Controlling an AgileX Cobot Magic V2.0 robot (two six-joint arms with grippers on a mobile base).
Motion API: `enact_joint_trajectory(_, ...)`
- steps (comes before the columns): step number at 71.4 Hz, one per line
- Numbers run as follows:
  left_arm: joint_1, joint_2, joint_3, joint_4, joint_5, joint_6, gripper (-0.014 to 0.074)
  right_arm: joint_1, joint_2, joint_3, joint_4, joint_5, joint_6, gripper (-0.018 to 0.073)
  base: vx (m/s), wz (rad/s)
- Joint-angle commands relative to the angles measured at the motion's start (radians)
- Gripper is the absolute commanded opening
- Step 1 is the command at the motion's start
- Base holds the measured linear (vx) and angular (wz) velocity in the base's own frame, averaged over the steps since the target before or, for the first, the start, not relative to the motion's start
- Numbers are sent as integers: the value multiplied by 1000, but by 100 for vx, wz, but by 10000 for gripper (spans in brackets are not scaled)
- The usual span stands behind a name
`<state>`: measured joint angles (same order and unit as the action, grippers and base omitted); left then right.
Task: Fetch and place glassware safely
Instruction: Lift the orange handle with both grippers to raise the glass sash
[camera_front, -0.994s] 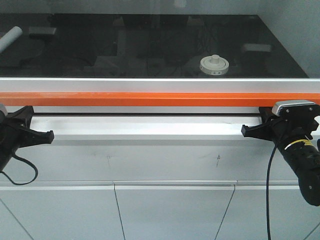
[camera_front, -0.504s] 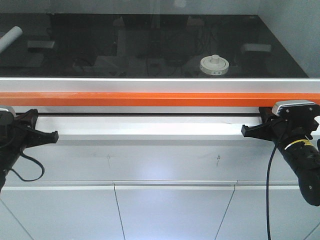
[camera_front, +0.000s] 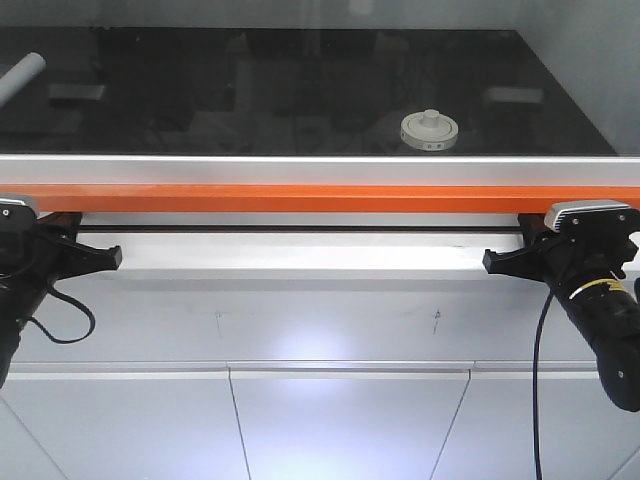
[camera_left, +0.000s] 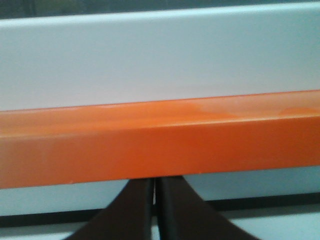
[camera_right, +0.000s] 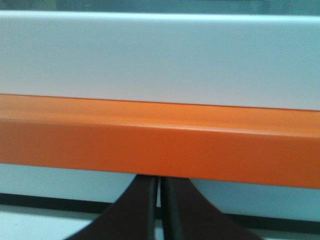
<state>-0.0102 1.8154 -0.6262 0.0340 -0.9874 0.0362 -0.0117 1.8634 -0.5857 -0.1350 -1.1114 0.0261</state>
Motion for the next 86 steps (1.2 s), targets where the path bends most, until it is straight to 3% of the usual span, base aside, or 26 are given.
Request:
enact_joint_trajectory(1, -5, -42, -50, -10, -116, -2, -7, -4, -40, -44, 3, -105, -10, -1, 0, 0)
enact_joint_trajectory(22, -5, -113, -53, -10, -97, -2, -7, -4, -75, -45, 3, -104, -10, -1, 0, 0)
enact_joint_trajectory(44, -5, -194, -136, -8, 29, -1, -7, -4, -150, -53, 3, -72, -10, -1, 0, 0)
enact_joint_trajectory(86, -6, -372, -249, -1, 183, -1, -7, -4, -309, -218, 0, 111, -2, -1, 0, 0)
